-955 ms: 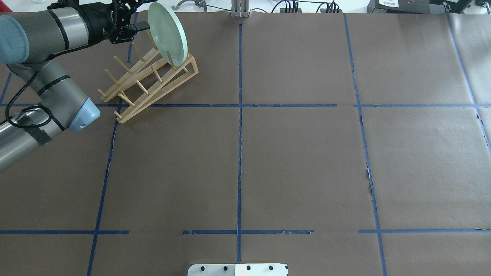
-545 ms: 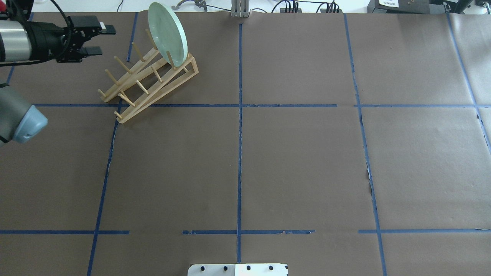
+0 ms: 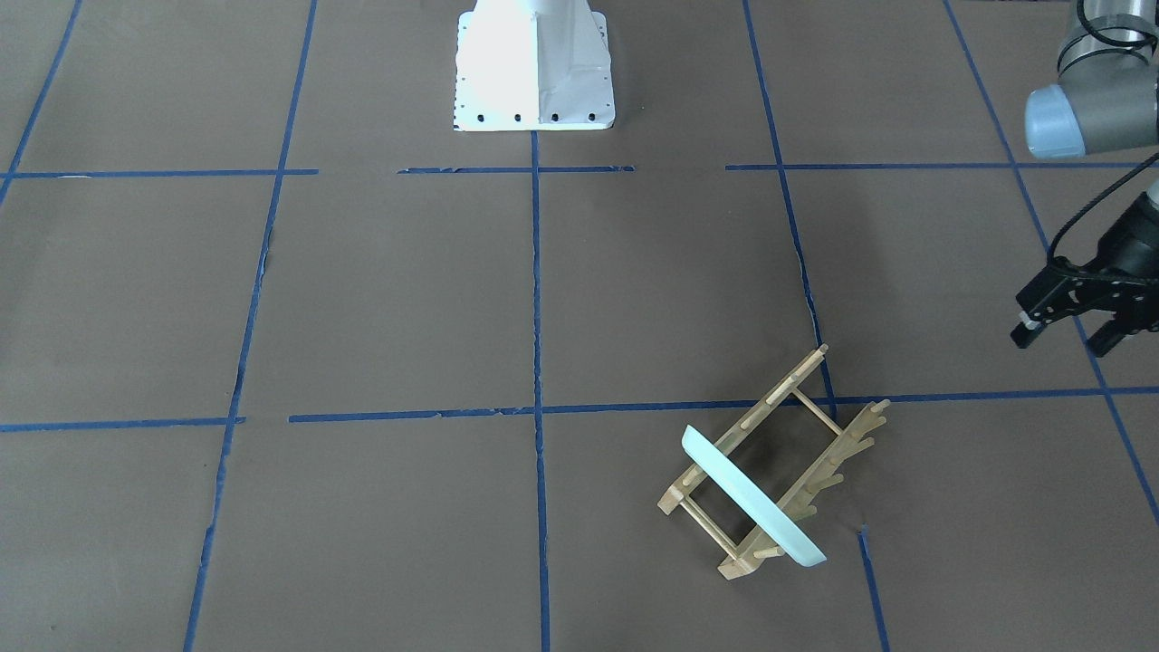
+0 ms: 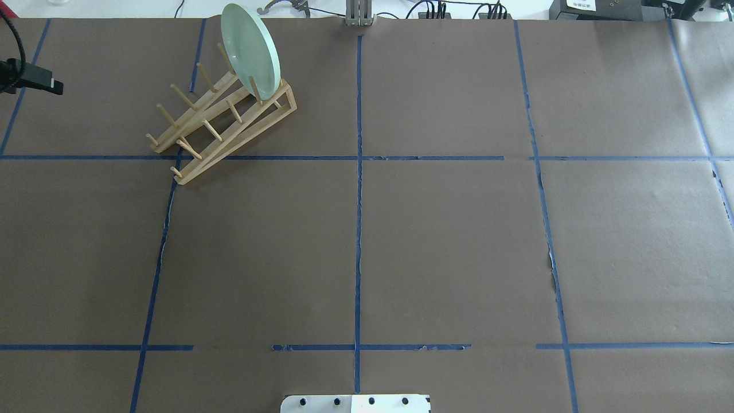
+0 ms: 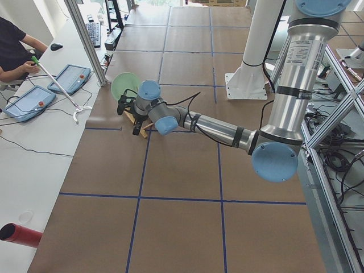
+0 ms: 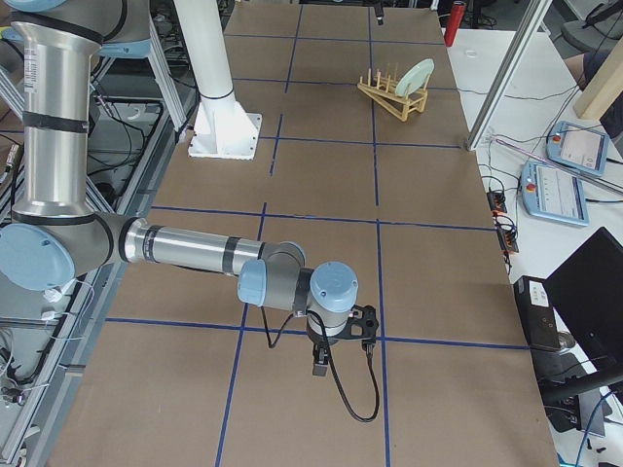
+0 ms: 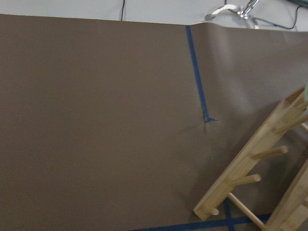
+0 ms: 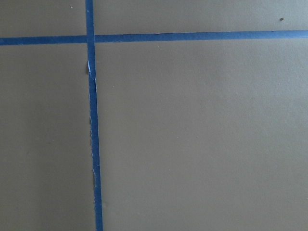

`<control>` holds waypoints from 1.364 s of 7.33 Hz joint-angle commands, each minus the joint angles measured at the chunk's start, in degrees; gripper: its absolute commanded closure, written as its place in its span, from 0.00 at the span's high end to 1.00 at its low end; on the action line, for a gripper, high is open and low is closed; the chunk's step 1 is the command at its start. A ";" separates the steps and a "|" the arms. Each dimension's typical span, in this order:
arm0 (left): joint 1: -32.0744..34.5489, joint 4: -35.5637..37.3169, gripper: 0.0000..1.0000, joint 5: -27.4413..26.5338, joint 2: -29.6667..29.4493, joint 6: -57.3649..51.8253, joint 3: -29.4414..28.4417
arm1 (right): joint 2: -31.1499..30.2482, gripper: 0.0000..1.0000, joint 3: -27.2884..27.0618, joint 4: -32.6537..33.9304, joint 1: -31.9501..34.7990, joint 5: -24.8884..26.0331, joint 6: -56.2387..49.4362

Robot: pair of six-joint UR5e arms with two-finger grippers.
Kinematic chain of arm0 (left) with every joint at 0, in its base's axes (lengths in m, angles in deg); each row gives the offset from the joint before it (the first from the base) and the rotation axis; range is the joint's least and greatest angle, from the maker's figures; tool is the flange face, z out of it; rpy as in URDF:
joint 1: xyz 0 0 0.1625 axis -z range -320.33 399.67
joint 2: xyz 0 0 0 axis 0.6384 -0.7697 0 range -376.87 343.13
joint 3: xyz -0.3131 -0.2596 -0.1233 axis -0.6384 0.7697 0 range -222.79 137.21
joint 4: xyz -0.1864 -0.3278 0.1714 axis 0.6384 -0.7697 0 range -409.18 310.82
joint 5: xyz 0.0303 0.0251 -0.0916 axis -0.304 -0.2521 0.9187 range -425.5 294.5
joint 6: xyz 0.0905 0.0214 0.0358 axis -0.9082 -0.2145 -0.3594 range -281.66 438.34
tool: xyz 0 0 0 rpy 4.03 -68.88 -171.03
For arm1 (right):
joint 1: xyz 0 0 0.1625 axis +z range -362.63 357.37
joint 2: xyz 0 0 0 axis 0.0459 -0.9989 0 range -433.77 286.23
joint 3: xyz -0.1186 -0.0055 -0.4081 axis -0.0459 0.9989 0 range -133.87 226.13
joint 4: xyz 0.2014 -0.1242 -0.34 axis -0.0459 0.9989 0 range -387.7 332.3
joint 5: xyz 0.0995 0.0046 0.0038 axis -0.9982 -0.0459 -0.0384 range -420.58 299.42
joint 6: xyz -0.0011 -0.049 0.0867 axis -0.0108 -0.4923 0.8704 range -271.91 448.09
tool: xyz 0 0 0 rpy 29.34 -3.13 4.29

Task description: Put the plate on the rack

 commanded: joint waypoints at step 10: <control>20.40 33.90 1.00 10.17 7.78 -43.08 0.79 | 0.00 1.00 0.00 0.00 0.00 0.00 0.00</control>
